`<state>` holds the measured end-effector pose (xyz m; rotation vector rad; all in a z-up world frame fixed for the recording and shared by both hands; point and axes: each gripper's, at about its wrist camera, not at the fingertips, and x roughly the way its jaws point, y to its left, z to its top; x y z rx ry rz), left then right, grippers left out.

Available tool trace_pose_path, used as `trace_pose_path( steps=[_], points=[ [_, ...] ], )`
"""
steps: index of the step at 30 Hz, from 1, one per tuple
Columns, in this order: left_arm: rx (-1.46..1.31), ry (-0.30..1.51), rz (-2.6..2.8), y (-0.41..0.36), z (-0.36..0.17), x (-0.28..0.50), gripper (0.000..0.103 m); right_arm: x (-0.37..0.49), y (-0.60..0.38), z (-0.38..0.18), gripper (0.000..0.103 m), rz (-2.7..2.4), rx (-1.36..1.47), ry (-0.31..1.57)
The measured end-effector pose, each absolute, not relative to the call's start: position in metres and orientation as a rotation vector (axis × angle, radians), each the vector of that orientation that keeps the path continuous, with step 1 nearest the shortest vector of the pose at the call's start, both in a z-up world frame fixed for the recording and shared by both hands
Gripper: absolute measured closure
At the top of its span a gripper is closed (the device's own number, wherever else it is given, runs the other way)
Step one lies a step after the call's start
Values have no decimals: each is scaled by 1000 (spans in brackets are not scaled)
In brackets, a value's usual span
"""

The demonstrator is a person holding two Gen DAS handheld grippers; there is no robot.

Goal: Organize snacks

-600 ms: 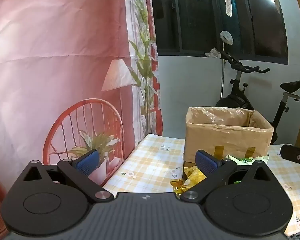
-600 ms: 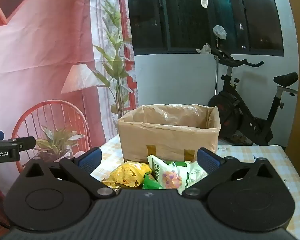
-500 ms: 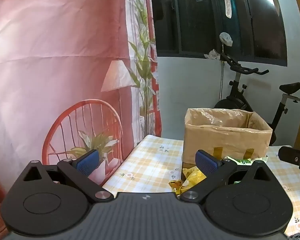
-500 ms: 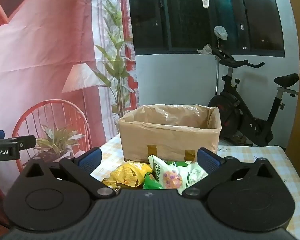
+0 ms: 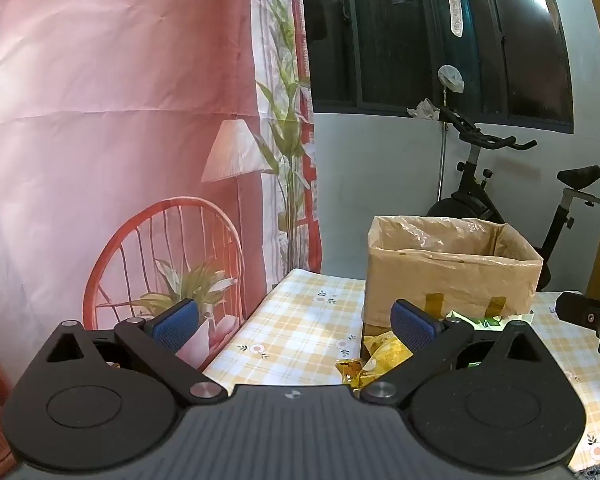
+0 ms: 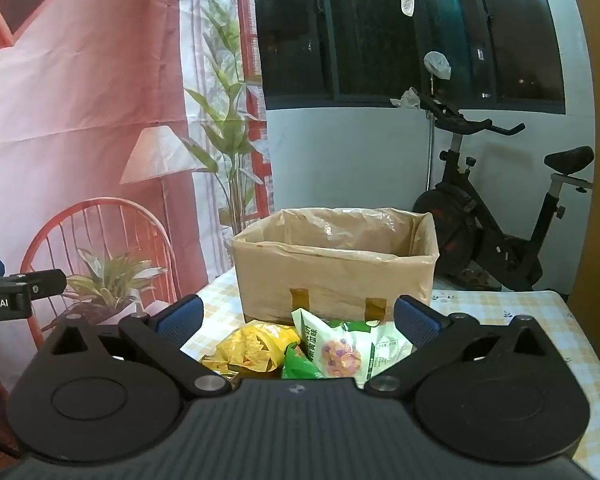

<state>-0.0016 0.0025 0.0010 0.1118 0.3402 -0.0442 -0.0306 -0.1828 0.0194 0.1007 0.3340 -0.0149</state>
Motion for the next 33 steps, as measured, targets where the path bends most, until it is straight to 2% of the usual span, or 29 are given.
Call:
trace_pose_path(
  steps=[33],
  points=[
    [121,360,-58,4,-5,3,0,-31,-184,15,0,-34,106,342]
  ],
)
